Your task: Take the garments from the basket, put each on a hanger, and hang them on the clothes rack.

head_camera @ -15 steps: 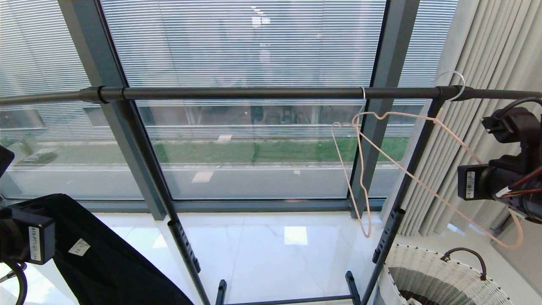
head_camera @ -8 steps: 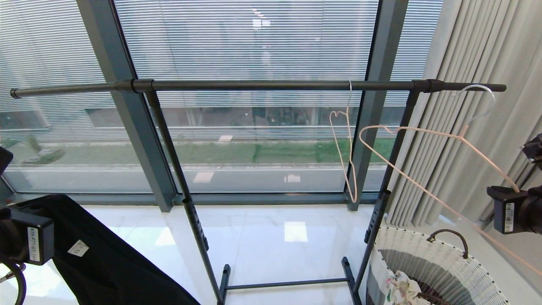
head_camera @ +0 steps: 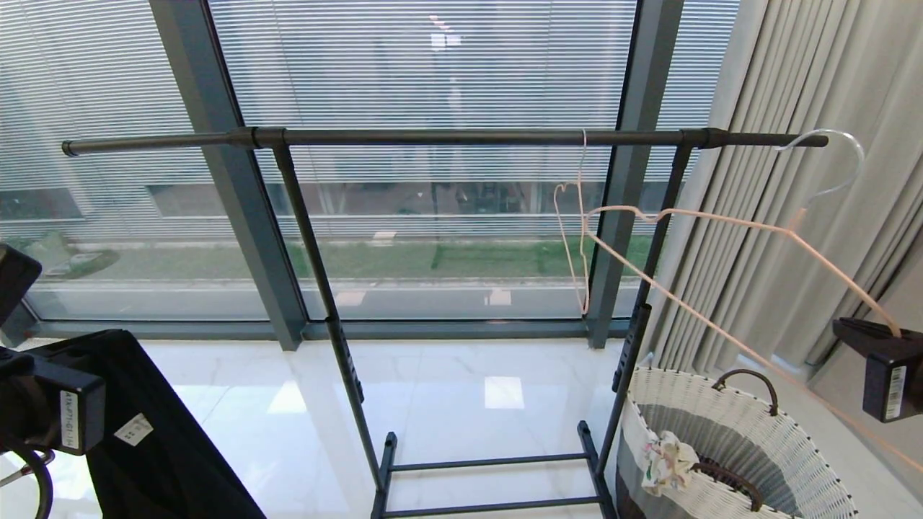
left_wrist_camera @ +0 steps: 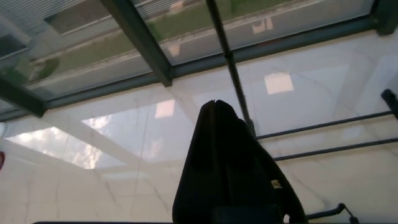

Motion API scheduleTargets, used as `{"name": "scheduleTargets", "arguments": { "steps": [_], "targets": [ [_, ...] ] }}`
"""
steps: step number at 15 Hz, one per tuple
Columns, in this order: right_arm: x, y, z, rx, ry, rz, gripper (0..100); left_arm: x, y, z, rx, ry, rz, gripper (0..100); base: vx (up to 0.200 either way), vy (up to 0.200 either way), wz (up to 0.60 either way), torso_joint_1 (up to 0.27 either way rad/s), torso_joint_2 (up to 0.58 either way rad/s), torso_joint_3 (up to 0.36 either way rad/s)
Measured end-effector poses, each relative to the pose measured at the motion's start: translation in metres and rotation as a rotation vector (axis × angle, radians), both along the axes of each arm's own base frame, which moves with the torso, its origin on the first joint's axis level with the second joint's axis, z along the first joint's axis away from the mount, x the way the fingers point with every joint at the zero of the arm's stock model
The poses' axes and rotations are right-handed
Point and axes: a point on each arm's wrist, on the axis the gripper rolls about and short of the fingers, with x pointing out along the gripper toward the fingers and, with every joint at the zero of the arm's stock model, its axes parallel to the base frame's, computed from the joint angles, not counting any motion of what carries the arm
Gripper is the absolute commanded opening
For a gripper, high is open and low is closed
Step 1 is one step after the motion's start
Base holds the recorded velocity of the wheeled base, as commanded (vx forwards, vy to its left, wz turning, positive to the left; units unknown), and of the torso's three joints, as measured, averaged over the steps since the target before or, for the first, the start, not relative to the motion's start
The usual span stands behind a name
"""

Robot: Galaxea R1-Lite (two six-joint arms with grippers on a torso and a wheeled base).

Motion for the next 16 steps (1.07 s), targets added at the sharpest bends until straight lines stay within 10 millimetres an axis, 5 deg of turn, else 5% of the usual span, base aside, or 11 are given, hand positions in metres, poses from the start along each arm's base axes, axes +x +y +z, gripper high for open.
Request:
{"name": "scheduleTargets", "arguments": {
  "steps": [4,7,11,16],
  "targets": [
    [-0.006,0.025,-0.003,0.036,0.036,0.314,0,0.016,-0.021,0.014,-0.052,-0.023,-0.097,0,0.000,0.000,0.00,0.000,0.00,0.000],
    [-0.002,0.050,-0.006,0.059,0.040,0.485,0,0.052,-0.041,0.028,-0.099,-0.087,-0.011,0,0.000,0.000,0.00,0.000,0.00,0.000],
    [0.003,0.087,-0.015,0.056,0.042,0.610,0,0.097,-0.072,0.031,-0.125,-0.133,0.028,0,0.000,0.000,0.00,0.000,0.00,0.000],
    [0.013,0.116,-0.024,0.043,0.063,0.652,0,0.114,-0.089,0.024,-0.122,-0.114,0.006,0,0.000,0.000,0.00,0.000,0.00,0.000]
  ]
}}
